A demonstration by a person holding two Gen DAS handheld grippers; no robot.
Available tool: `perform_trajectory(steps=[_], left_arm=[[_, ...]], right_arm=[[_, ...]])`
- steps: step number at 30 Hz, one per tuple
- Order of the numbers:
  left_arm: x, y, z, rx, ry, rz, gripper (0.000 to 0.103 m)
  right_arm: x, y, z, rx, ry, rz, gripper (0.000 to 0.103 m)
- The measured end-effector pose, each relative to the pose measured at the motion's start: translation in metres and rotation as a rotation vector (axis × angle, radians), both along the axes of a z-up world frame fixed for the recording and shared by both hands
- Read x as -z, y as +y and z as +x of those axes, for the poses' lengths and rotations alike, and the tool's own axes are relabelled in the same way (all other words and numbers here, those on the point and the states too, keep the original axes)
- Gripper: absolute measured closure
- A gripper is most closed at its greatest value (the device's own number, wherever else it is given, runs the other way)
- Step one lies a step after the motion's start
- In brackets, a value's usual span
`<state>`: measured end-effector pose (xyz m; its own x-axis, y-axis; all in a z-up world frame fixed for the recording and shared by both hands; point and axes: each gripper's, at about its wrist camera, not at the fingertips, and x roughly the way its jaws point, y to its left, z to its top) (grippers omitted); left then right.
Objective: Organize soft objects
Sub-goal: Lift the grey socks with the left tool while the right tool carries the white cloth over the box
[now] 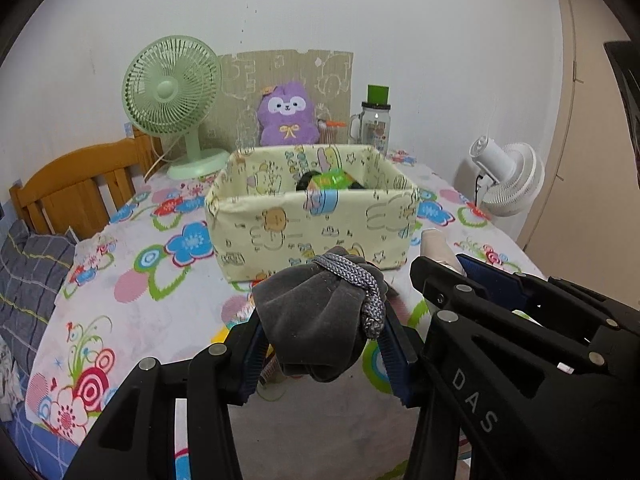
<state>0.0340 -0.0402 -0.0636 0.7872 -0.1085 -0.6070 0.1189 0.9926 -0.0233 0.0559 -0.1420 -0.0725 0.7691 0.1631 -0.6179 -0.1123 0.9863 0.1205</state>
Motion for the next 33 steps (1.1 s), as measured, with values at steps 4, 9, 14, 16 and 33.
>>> perform_trajectory(steps=[4,9,14,16,33], left_arm=[[-0.012,0.0,0.0,0.003,-0.019,0.002,0.051],[-0.027,0.0,0.003,0.005,-0.041,0.004,0.051],[-0.042,0.0,0.005,0.013,-0.057,0.002,0.051],[-0.048,-0.001,0.007,0.015,-0.064,0.004,0.051],[-0.077,0.005,0.022,0.021,-0.102,-0.005,0.051]], right_arm=[[-0.011,0.0,0.001,0.001,-0.017,0.001,0.076],[-0.027,-0.001,0.003,0.004,-0.041,0.003,0.076],[-0.044,0.0,0.004,0.007,-0.064,-0.005,0.076],[-0.05,-0.001,0.005,0.006,-0.073,-0.003,0.076],[-0.082,0.008,0.025,-0.044,-0.113,-0.016,0.076]])
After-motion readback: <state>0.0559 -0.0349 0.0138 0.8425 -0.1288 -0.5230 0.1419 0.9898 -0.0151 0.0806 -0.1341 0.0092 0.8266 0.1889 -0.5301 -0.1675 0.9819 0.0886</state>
